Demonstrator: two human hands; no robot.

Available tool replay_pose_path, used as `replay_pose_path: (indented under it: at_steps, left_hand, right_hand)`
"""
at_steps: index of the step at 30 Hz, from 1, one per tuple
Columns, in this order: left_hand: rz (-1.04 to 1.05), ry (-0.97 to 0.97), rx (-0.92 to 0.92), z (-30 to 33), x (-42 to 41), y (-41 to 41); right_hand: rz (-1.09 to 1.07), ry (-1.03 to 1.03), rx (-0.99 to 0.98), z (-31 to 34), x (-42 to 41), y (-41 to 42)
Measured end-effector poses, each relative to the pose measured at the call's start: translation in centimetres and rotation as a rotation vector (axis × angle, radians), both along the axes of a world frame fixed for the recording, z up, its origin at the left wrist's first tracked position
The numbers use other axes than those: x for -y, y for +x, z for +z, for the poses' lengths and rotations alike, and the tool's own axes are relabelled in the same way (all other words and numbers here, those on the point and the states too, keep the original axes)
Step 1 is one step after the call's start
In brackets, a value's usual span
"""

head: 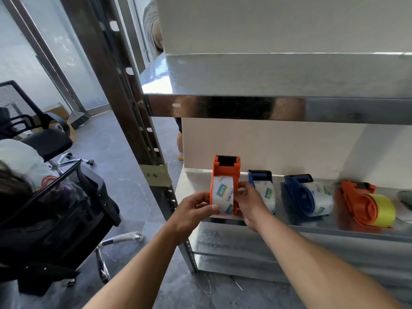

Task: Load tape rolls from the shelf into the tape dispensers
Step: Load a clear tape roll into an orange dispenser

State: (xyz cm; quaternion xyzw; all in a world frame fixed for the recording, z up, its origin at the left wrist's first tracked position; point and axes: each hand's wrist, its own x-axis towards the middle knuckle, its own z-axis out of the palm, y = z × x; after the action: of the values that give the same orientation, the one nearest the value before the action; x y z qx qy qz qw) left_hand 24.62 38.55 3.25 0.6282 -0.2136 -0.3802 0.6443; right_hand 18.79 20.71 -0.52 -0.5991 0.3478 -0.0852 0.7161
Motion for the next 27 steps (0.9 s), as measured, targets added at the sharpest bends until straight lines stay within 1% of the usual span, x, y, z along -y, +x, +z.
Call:
replay_pose_path:
  at_steps: [4,7,10,18,20,23,24,27]
  left_hand:
    - [0.081,-0.019,-0.062,1.1,0.5,0.3]
    - [0.172,0.030,0.022,1.8,1.0,0.6]
    - [0.277,0.017,0.033,2.3,1.6,1.1]
    - [0.263,0.054,0.144,3.2,2.8,2.7]
    - [0.240,0.076,0.239,3.6,2.9,2.9]
    - [0.236,0.138,0.470,3.9,3.1,3.2]
    - [0.257,0.144,0.513,4.0,3.2,3.2]
    - [0.307,0.103,0.546,4.3,3.3,3.4]
  right_hand:
    - [0.038,0.008,0.050,0.7,-0.2,-0.5]
    - [0.041,0.006,0.071,1.3,-0.2,-0.9]
    - [0.057,0.004,0.073,1.7,-0.1,-1.1]
    - [0.101,0.051,0.089,2.3,-0.4,-1.3]
    - [0.141,0.087,0.095,2.5,-0.4,-1.5]
    - [0.215,0.117,0.077,2.9,-0.4,-1.8]
    - [0.236,0.115,0.068,3.1,-0.5,-1.9]
    - [0.291,0.115,0.055,3.5,-0.6,-1.7]
